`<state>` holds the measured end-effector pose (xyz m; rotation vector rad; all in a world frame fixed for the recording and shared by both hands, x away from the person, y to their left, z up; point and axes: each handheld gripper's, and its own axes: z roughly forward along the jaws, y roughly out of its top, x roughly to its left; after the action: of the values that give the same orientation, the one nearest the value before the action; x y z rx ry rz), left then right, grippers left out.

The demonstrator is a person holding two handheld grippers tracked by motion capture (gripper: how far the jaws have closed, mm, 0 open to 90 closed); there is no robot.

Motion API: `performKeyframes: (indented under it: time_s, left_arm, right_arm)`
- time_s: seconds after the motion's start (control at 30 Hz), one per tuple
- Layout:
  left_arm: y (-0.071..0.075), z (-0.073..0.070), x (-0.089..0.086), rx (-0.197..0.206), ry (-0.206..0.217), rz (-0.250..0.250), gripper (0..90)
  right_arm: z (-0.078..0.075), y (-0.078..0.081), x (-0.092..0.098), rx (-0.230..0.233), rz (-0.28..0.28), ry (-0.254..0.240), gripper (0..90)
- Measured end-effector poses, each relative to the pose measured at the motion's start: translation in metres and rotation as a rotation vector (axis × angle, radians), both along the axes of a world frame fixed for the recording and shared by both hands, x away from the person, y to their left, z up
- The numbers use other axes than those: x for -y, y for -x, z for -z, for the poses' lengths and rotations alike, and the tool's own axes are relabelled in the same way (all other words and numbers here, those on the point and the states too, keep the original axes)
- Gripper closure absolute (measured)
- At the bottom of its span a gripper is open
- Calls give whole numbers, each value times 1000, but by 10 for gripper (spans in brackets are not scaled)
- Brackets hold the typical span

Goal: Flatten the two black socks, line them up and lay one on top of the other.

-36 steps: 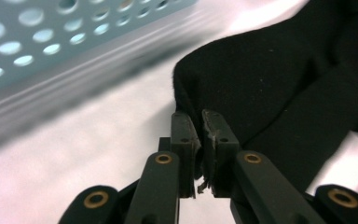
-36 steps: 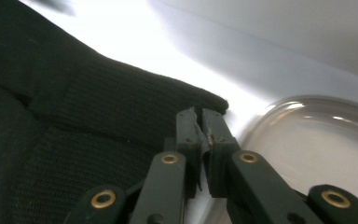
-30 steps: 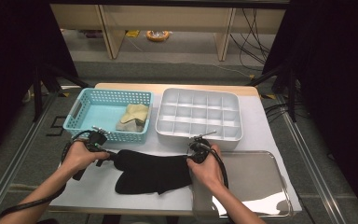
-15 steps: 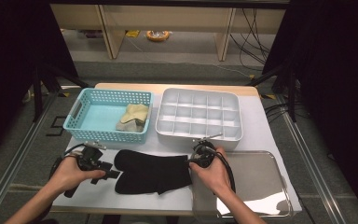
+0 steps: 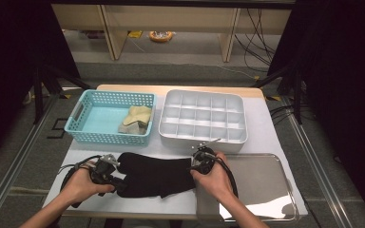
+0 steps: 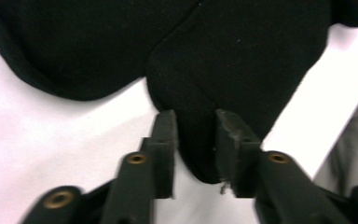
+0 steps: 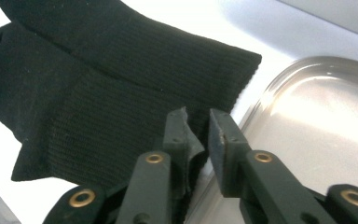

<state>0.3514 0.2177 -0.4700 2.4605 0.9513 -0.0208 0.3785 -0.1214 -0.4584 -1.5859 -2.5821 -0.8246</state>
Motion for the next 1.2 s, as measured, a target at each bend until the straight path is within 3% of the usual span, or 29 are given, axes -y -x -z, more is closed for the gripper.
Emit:
performKeyframes:
  time_s: [0.03, 0.07, 0.17, 0.3, 0.4, 0.47, 0.6, 0.77, 0.87, 0.97, 1.17, 1.2]
  left_arm:
    - [0, 0, 1, 1, -3, 1, 757]
    - [0, 1, 2, 6, -9, 3, 789]
    - [0, 0, 1, 3, -3, -1, 841]
    - [0, 1, 0, -3, 17, -26, 852]
    - [-1, 0, -2, -4, 10, -16, 854]
    - [-1, 0, -2, -5, 11, -18, 853]
    - [-1, 0, -1, -9, 9, -19, 854]
    - [0, 1, 1, -10, 17, -37, 857]
    - [0, -1, -1, -14, 25, -39, 860]
    - [-1, -8, -5, -17, 28, -32, 861]
    - [-9, -29, -14, 22, 39, -37, 861]
    - [-12, -34, -15, 28, 40, -44, 861]
  right_arm:
    - [-1, 1, -1, -17, 12, -12, 800]
    - [0, 1, 1, 0, -20, 5, 809]
    - [-1, 2, 1, 2, 0, 11, 805]
    - [-4, 3, 3, 15, 8, 3, 779]
    - [-4, 5, 3, -25, 22, -13, 765]
    - [-1, 5, 3, -23, 16, 6, 761]
    - [1, 6, 0, -33, 9, -6, 761]
    - [3, 5, 0, -31, -4, 17, 835]
    - [3, 5, 2, -31, -27, -7, 879]
    - [-1, 7, 4, -50, -12, -14, 886]
    - [-16, 9, 6, -26, 14, -48, 886]
    - [-19, 11, 5, -51, 37, -65, 886]
